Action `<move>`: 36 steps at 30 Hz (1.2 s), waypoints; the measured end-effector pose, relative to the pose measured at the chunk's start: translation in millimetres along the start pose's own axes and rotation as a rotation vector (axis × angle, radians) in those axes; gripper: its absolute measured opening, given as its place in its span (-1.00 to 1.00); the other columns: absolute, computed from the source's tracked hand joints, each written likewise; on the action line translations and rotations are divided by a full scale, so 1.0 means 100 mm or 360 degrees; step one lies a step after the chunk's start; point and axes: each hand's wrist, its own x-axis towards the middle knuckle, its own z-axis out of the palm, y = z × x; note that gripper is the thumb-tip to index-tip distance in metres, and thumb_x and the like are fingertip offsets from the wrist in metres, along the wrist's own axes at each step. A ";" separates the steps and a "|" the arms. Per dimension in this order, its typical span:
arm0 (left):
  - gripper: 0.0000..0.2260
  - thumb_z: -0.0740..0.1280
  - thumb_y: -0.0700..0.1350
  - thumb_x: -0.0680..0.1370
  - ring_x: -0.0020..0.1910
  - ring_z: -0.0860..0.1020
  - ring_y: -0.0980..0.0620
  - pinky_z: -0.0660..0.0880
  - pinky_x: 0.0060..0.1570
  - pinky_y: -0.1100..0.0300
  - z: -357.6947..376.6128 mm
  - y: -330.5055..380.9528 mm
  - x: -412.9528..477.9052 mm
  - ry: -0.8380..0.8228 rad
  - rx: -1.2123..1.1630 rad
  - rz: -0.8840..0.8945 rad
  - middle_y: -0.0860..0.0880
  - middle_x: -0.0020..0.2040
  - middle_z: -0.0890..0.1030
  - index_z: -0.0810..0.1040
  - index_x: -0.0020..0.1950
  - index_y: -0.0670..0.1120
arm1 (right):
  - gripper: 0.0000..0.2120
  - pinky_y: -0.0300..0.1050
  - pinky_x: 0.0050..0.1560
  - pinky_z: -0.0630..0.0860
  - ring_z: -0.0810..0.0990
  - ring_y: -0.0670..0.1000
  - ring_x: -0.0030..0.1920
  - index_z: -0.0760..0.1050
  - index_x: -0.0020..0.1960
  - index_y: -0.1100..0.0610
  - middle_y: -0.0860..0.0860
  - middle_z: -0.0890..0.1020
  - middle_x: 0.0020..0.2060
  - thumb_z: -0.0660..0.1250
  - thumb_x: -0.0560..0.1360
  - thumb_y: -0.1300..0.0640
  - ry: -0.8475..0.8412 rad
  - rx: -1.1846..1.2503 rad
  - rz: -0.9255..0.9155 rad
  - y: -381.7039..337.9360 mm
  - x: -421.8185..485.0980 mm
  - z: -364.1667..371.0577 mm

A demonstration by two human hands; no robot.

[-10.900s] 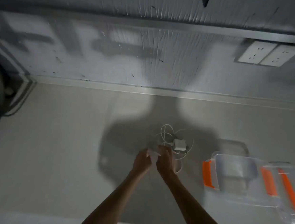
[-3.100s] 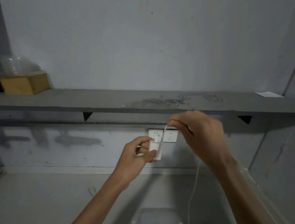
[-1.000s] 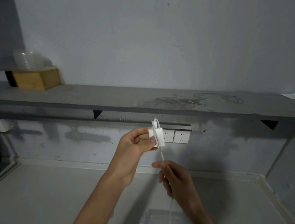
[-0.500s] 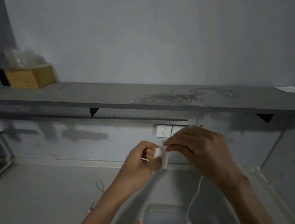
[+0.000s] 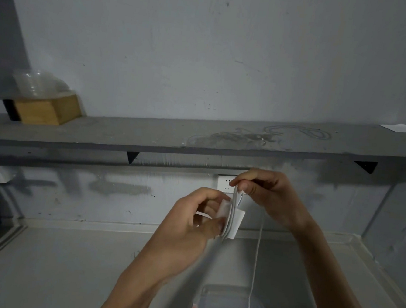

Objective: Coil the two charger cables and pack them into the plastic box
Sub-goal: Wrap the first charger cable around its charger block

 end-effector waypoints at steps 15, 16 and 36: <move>-0.77 0.35 -0.37 0.51 -0.05 0.63 -0.09 0.59 -0.27 0.35 -0.25 -0.56 0.77 0.0883 -0.0545 -0.0169 -0.19 0.03 0.63 0.53 0.15 -0.24 | -0.80 -0.28 -0.50 0.36 0.40 -0.10 -0.57 0.62 -0.01 -0.13 0.03 0.58 -0.45 0.28 0.56 0.13 0.0092 -0.0049 0.0700 0.10 -0.89 0.79; -0.78 0.36 -0.35 0.50 -0.05 0.63 -0.09 0.59 -0.25 0.33 -0.22 -0.62 0.78 0.0888 -0.0460 -0.0192 -0.16 0.01 0.63 0.53 0.14 -0.22 | -0.81 -0.33 -0.41 0.41 0.46 -0.15 -0.53 0.61 0.03 -0.17 -0.02 0.61 -0.42 0.29 0.55 0.08 0.0028 -0.0280 0.0609 0.04 -0.90 0.74; -0.77 0.37 -0.29 0.51 -0.13 0.55 0.11 0.54 -0.06 0.21 0.09 -0.15 0.05 -0.0009 0.0127 -0.0001 0.07 -0.13 0.56 0.59 0.05 0.02 | -0.88 -0.28 -0.09 0.52 0.67 -0.07 -0.18 0.69 -0.15 0.13 -0.09 0.72 -0.22 0.44 0.44 0.09 0.0047 -0.0455 0.0002 0.30 -0.06 -0.17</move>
